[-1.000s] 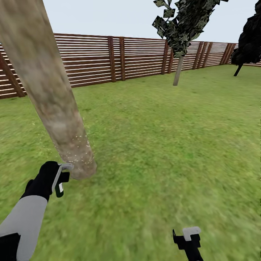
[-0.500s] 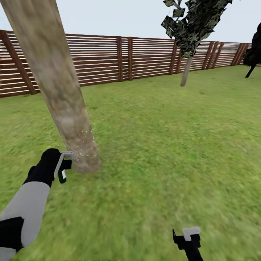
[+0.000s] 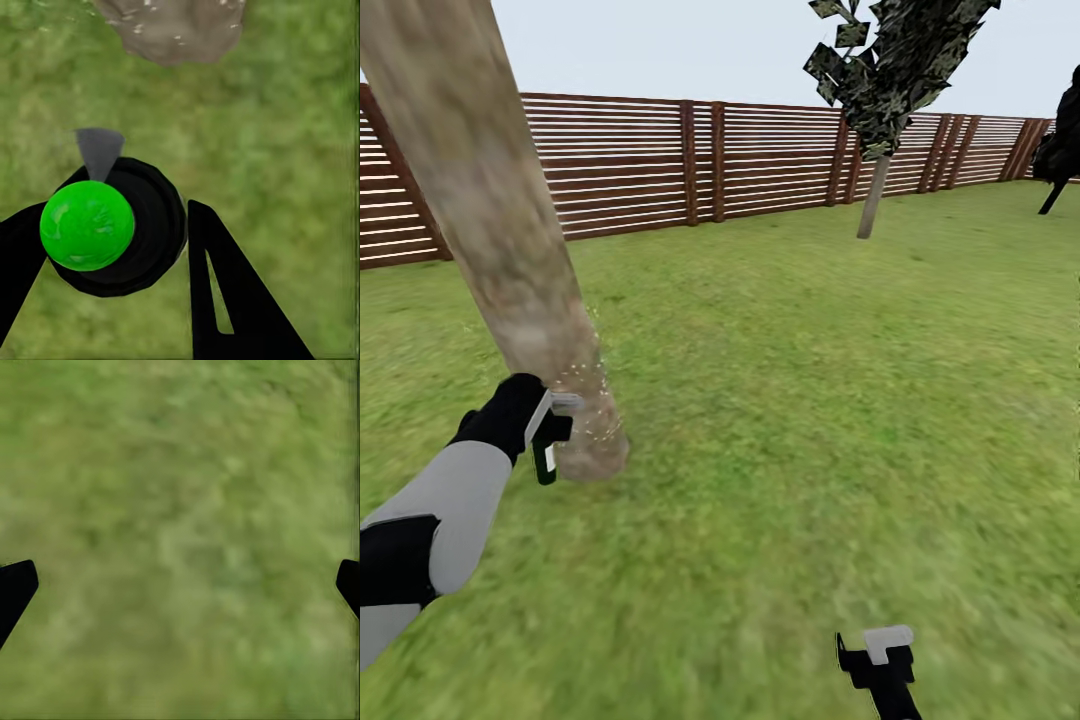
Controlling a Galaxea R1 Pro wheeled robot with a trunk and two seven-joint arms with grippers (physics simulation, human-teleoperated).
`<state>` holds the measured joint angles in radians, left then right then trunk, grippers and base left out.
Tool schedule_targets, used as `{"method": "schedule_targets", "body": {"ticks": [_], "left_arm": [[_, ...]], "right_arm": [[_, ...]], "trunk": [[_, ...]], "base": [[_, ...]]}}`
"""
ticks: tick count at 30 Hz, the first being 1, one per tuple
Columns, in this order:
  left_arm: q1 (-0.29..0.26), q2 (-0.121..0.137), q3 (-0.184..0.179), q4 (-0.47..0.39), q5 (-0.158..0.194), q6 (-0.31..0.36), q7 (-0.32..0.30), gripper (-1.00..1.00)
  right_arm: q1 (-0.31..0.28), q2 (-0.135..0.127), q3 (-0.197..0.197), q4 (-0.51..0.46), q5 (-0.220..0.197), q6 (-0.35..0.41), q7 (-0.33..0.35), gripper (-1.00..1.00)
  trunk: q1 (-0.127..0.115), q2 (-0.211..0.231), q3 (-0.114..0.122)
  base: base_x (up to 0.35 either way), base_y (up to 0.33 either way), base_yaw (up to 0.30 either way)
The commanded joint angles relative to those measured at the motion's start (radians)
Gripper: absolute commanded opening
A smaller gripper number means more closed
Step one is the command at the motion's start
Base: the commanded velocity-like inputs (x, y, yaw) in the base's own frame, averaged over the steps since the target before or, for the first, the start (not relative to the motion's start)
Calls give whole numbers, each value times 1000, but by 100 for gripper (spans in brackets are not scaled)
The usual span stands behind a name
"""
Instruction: In the garden, pick up the pesticide atomizer on the floor and spray pesticide onto both trees until each tree trunk is fully covered.
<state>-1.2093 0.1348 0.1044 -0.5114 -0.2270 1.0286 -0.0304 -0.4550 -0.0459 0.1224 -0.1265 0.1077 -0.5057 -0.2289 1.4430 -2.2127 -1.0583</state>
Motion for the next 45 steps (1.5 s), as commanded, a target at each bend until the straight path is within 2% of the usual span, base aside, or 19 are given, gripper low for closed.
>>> {"method": "schedule_targets", "body": {"ticks": [1, 12, 14, 17, 19, 20, 21, 22, 24, 26, 27, 29, 30, 31, 32, 35, 37, 41, 45], "left_arm": [[0, -1, 5, -1, -8, 4, -3, -100], [25, 3, 10, 14, -6, -3, 3, -100], [172, 18, 24, -4, -2, -19, -5, -100], [266, 26, 27, -21, -2, -106, -6, -100], [342, 52, 27, -23, 2, -215, -16, -100], [364, 59, 28, -24, 2, -254, -33, -100], [388, 79, 27, -24, 3, -311, -83, -100], [395, 90, 27, -24, 3, -337, -116, -100], [408, 143, 19, -21, -7, -429, -307, -100], [411, 176, 13, -14, -44, -531, -473, -100], [411, 183, 12, -10, -102, -590, -567, -100], [412, 185, 10, -13, -199, -633, -701, -100], [412, 184, 2, -15, -240, -667, -777, -100], [412, 183, -7, -15, -263, -699, -822, -100], [412, 180, -31, -13, -292, -740, -869, -100], [415, 167, -103, -8, -311, -763, -894, -100], [445, 145, -181, -17, -316, -768, -895, -100], [422, 168, -187, -39, -340, -745, -918, -100], [399, 163, -204, -62, -359, -744, -939, -100]], "right_arm": [[-1, 0, 5, 1, 10, 1, -10, 100], [-1, 0, 5, 0, 10, 1, -12, 100], [-1, 0, 5, 1, 10, 1, -12, 100], [-1, 0, 5, 1, 10, 1, -12, 100], [-1, 0, 5, 1, 10, 1, -14, 100], [-1, -1, 5, 1, 10, 1, -15, 100], [-1, -1, 6, 0, 11, 1, -16, 100], [-1, 0, 6, 0, 11, 1, -15, 100], [-1, 1, 6, -6, 12, 5, -1, 100], [-1, 0, 9, -36, 60, 10, 92, 100], [-2, 0, 10, -75, 119, 44, 195, 100], [-8, 0, 11, -147, 203, 126, 339, 100], [-19, -1, 11, -199, 260, 163, 441, 100], [-31, -1, 11, -232, 297, 190, 522, 100], [-57, -1, 10, -282, 333, 243, 647, 100], [-76, -1, 11, -375, 351, 312, 840, 100], [-78, -2, 11, -401, 353, 321, 888, 100], [-101, 21, 5, -424, 345, 325, 910, 100], [-115, 44, 3, -446, 344, 326, 922, 100]], "trunk": [[0, 0, -1], [0, 0, -1], [0, 0, -1], [0, 0, -1], [0, 0, -1], [0, 0, -1], [0, 0, -1], [0, 0, -1], [0, 0, -1], [0, 0, -1], [0, 0, -1], [0, 0, -1], [0, 0, -1], [0, 0, -1], [0, 0, -1], [0, 0, -1], [0, 0, -1], [0, 0, -1], [0, 0, -1]], "base": [[9, -275, 0], [83, -257, 202], [-74, -174, 114], [-308, -45, 6], [-332, -7, 1], [-336, -2, 0], [-337, -1, 0], [-338, 0, 0], [-338, 0, 0], [-337, 0, 0], [-333, 0, 0], [-335, 0, 0], [-308, 0, 0], [-240, 0, 0], [-83, 0, 0], [-25, 0, 0], [-4, 0, 0], [0, 0, 0], [0, 0, 0]]}}
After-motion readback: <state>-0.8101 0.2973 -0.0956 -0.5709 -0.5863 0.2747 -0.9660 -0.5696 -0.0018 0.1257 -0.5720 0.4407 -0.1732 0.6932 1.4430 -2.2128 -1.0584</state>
